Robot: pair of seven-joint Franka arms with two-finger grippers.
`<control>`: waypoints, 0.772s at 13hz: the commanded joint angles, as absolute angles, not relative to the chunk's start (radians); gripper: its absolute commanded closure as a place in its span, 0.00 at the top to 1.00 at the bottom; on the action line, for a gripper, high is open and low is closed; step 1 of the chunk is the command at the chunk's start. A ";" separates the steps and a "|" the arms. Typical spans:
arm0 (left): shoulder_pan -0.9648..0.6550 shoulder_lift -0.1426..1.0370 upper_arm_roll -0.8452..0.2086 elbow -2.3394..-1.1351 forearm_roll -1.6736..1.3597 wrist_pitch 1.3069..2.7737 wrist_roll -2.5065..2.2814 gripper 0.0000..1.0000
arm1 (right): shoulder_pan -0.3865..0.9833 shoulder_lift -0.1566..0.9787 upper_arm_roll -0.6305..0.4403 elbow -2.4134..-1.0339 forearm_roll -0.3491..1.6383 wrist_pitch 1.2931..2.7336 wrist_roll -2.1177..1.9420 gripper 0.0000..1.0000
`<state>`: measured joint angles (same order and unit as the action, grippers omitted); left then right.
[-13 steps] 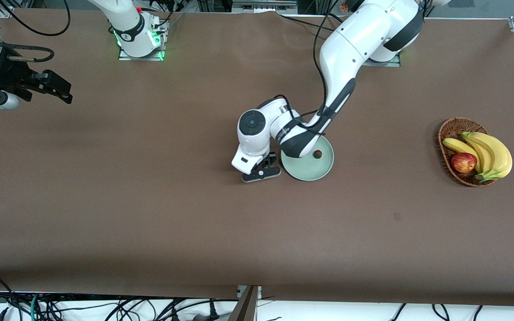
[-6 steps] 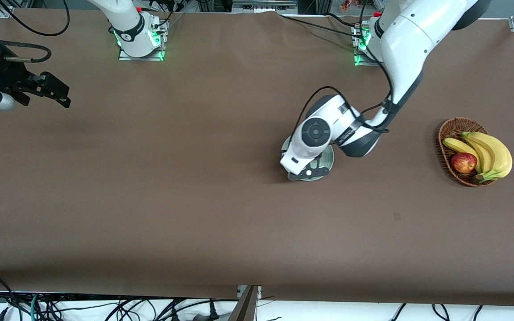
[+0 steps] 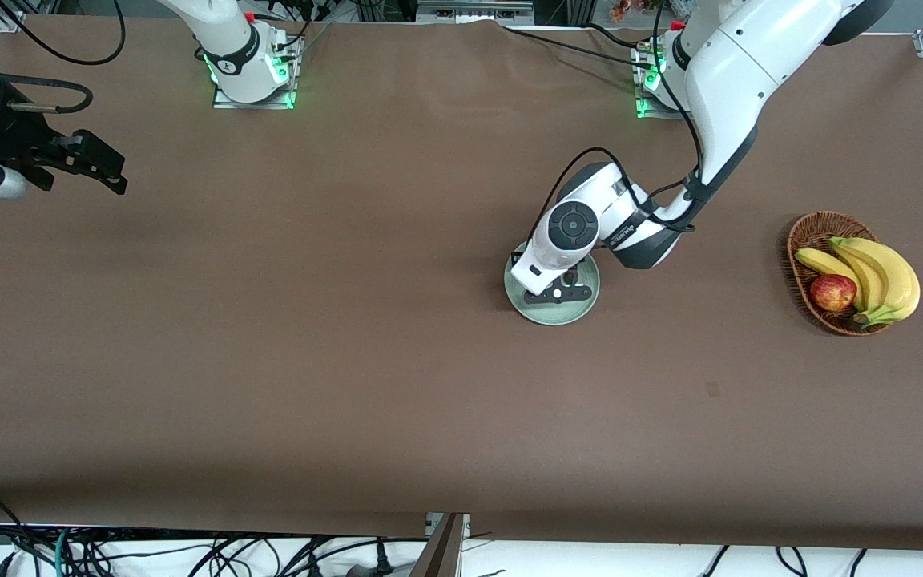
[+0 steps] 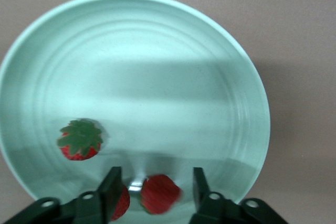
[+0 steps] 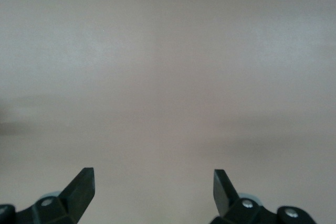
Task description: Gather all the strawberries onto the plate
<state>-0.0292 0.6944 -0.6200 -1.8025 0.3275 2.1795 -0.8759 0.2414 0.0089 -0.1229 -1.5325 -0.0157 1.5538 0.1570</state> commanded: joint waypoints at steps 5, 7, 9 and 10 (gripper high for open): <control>0.304 0.436 -0.820 -1.818 0.318 2.031 -0.761 1.00 | 0.238 0.017 -0.120 -1.513 -0.005 1.551 0.160 1.00; 0.476 0.408 -0.931 -1.815 0.318 1.987 -0.706 1.00 | 0.238 0.017 -0.120 -1.513 -0.005 1.551 0.160 1.00; 0.604 0.379 -1.012 -1.807 0.319 1.941 -0.639 1.00 | 0.238 0.017 -0.120 -1.513 -0.005 1.551 0.161 1.00; 0.648 0.367 -1.038 -1.783 0.319 1.898 -0.588 1.00 | 0.238 0.017 -0.120 -1.513 -0.003 1.551 0.161 1.00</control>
<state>0.5637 0.4067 -0.9774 -1.7871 0.3274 1.9542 -0.6698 0.2415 0.0095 -0.1225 -1.5318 -0.0155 1.5545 0.1571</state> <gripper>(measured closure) 0.000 0.000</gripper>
